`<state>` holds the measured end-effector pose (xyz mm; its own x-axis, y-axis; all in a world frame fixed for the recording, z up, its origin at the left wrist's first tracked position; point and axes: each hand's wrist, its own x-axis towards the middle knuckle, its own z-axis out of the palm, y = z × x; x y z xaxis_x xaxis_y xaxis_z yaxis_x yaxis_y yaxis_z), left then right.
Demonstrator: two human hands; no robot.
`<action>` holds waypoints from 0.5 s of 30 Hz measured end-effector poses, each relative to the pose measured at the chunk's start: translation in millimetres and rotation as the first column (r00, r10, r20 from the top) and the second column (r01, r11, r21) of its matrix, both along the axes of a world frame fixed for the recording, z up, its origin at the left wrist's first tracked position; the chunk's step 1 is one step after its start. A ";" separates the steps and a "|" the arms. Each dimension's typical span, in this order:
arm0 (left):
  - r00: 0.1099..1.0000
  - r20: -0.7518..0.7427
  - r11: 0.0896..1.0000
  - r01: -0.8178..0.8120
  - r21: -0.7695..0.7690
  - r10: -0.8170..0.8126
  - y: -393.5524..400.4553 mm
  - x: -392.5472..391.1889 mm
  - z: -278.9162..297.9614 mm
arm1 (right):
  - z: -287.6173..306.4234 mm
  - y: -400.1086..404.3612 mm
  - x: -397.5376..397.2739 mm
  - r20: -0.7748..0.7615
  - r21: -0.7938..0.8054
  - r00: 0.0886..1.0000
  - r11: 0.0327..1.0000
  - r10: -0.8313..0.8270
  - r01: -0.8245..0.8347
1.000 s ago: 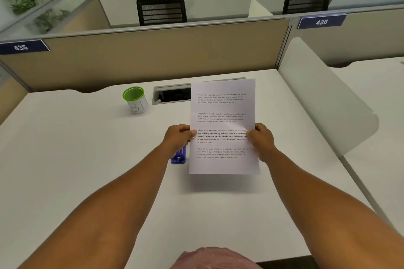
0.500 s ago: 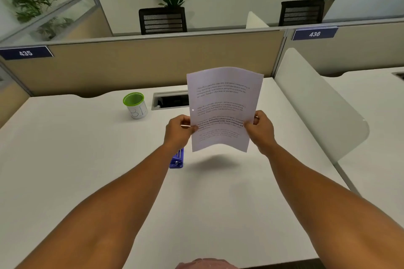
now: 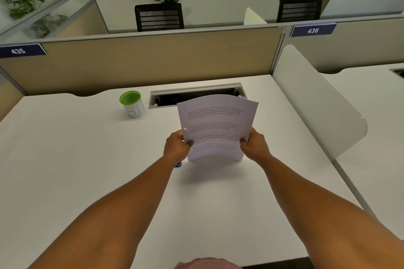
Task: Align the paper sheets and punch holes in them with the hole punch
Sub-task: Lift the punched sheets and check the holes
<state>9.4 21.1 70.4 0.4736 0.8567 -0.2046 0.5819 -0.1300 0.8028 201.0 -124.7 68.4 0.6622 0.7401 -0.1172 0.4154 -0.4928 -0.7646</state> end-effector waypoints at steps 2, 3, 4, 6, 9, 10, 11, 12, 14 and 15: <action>1.000 -0.010 1.000 0.007 0.017 -0.007 3.2 1.2 2.7 | 2.4 2.3 3.5 0.017 -0.002 1.000 1.000 -0.004 0.004; 1.000 -0.008 1.000 0.016 0.021 -0.016 5.6 2.1 4.1 | 4.1 3.3 5.7 0.013 0.005 1.000 1.000 -0.013 0.013; 1.000 0.002 1.000 0.025 0.020 -0.025 8.5 3.3 5.5 | 6.1 4.0 7.8 -0.004 0.017 1.000 0.999 -0.029 0.029; 0.999 0.032 0.999 0.038 0.009 -0.039 14.0 6.5 9.3 | 10.5 5.4 12.4 -0.048 0.054 0.996 0.996 -0.072 0.074; 0.998 0.043 0.998 0.051 -0.023 -0.050 21.6 13.2 13.4 | 16.2 7.0 19.2 -0.115 0.088 0.986 0.987 -0.125 0.135; 0.998 0.036 0.997 0.055 -0.046 -0.054 23.5 15.7 13.6 | 17.3 7.3 21.3 -0.136 0.086 0.982 0.986 -0.132 0.145; 0.998 0.030 0.996 0.063 -0.070 -0.061 25.0 18.5 13.8 | 18.4 7.8 23.5 -0.153 0.080 0.979 0.985 -0.138 0.151; 0.998 0.024 0.993 0.066 -0.096 -0.064 26.6 21.4 12.8 | 18.3 8.4 26.4 -0.166 0.072 0.975 0.984 -0.147 0.161; 0.997 0.016 0.988 0.071 -0.139 -0.070 28.9 27.1 11.0 | 17.4 9.6 32.2 -0.177 0.057 0.969 0.981 -0.173 0.185; 0.997 0.009 0.985 0.075 -0.154 -0.075 29.3 29.8 10.0 | 16.8 10.0 35.0 -0.182 0.051 0.966 0.979 -0.184 0.196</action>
<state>39.2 50.4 80.4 0.5363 0.7768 -0.3301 0.5726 -0.0475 0.8185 236.0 -114.7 85.3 0.7652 0.6126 -0.1978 0.1757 -0.4943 -0.8513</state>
